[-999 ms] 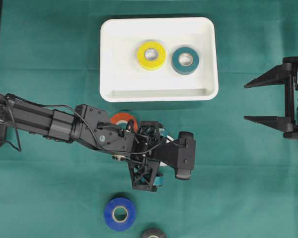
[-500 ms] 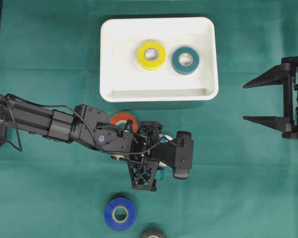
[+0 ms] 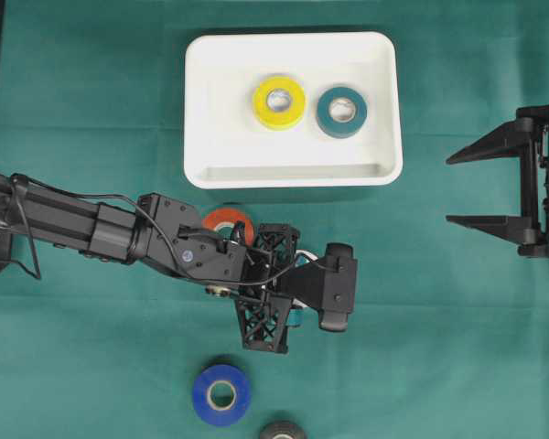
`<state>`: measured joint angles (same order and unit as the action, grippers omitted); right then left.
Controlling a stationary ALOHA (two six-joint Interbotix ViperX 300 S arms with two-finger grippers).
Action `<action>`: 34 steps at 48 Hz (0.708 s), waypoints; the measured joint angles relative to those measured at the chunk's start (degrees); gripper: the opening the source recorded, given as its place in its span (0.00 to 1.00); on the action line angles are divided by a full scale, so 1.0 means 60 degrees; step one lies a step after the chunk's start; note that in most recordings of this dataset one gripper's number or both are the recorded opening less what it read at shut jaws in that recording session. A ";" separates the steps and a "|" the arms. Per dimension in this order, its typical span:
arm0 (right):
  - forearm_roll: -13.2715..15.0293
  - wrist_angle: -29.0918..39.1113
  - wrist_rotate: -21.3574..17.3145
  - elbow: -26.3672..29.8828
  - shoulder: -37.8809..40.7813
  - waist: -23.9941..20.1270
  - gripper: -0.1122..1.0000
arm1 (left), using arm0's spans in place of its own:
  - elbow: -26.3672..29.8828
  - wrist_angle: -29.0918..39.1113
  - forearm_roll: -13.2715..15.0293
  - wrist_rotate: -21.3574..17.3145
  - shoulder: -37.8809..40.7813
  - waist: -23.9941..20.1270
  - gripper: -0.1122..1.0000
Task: Pick up the tape from a random location and place it into the white case.
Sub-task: 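Lower the left gripper into the white roll's hole and close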
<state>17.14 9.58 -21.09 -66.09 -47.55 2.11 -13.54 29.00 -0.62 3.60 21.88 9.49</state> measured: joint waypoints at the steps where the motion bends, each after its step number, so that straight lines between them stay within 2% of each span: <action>1: 0.0000 0.0000 0.0000 0.0000 0.0000 0.0000 0.88 | 0.0000 0.0000 0.0000 0.0000 0.0000 0.0000 0.33; 16: 0.0000 0.0000 0.0000 0.0015 0.0000 0.0000 0.88 | -0.0044 0.0366 0.0015 0.0029 -0.0586 0.0015 0.33; 34: 0.0000 0.0000 0.0015 0.0000 0.0000 0.0000 0.88 | 0.0029 0.1040 -0.0029 0.0029 -0.2124 0.0015 0.33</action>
<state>17.14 9.58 -21.01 -66.09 -47.55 2.11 -13.36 35.24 -0.79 3.78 9.14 9.58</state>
